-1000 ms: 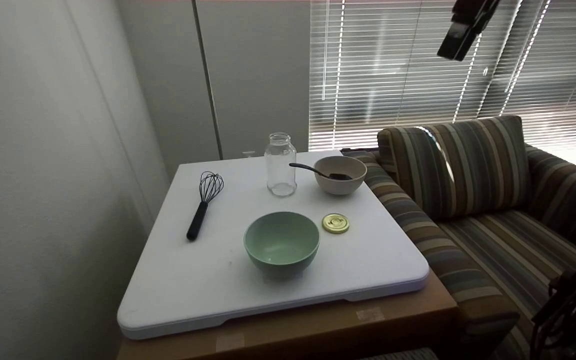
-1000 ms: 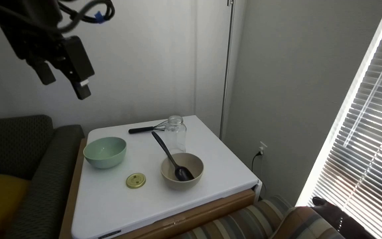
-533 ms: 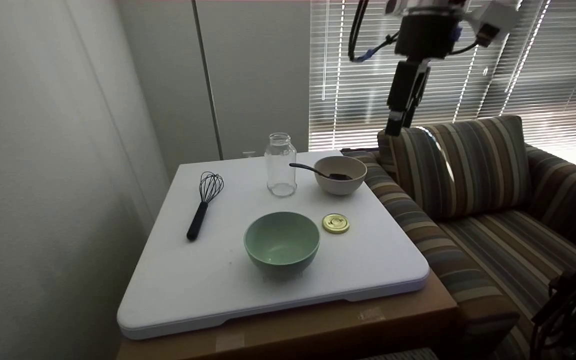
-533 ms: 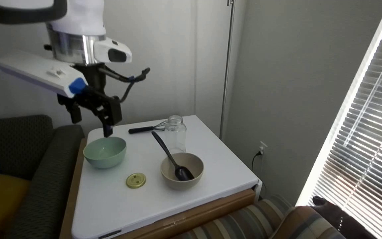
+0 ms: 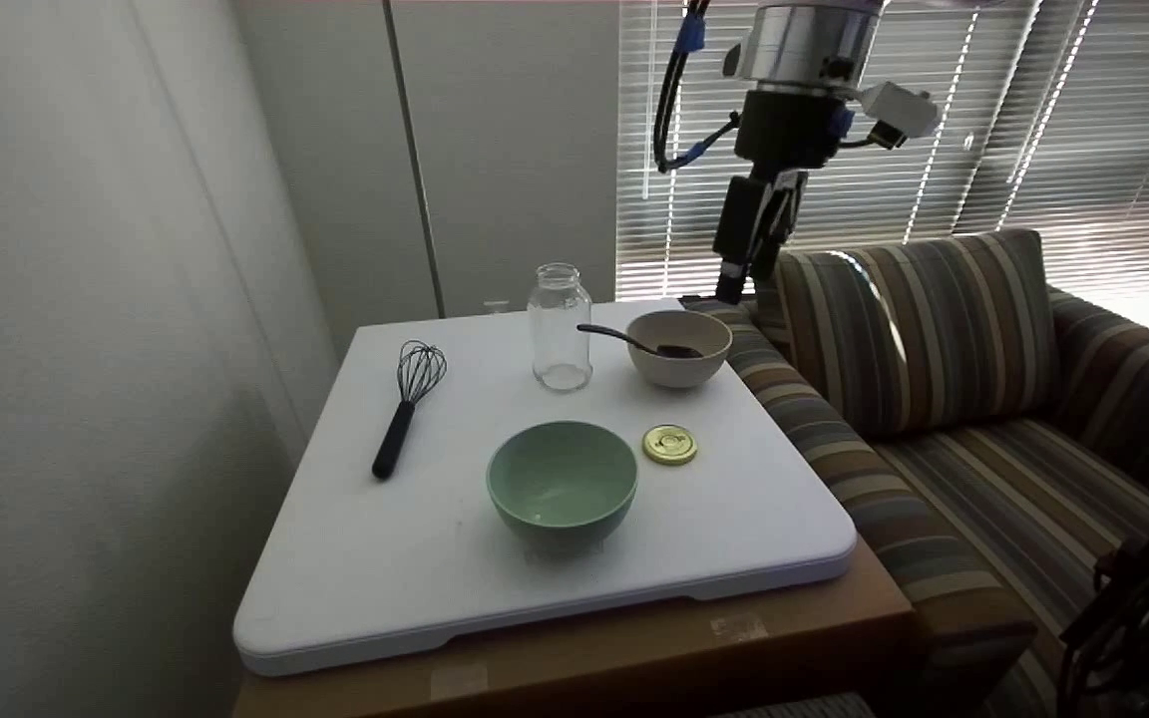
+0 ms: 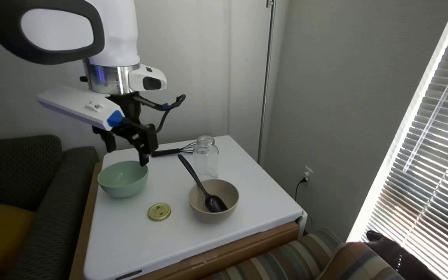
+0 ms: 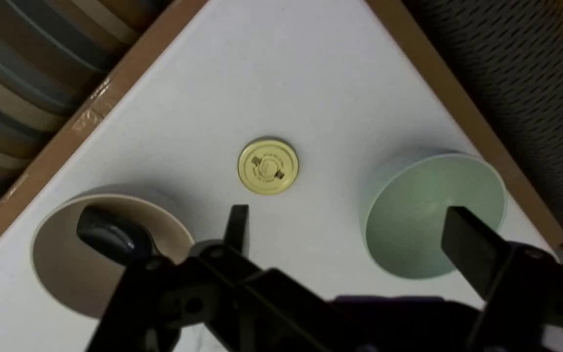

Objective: Put the lid on the clear jar

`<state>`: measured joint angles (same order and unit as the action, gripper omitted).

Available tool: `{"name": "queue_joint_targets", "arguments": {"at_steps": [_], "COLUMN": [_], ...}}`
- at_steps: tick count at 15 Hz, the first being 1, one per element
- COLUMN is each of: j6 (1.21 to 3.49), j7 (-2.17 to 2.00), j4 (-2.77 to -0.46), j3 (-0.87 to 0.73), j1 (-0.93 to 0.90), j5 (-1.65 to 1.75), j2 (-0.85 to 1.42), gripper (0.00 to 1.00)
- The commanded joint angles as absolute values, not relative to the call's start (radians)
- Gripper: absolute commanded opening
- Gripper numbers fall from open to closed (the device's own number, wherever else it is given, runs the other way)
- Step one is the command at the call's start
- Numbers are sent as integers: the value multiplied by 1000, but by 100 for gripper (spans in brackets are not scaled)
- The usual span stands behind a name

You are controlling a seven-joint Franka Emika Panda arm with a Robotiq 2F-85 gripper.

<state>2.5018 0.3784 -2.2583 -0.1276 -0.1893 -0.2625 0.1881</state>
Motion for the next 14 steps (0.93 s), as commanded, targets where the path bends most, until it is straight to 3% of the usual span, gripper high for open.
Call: {"name": "queue_joint_targets", "arguments": {"at_steps": [1, 8, 14], "j6": [2718, 2895, 2949], "j7": [331, 246, 86], "j4": [-2266, -2137, -1968], "j3": [-12, 167, 68], "j1": [-91, 71, 4], "j5": [-342, -379, -195], "j2": [277, 620, 803], "gripper": [100, 100, 100]}}
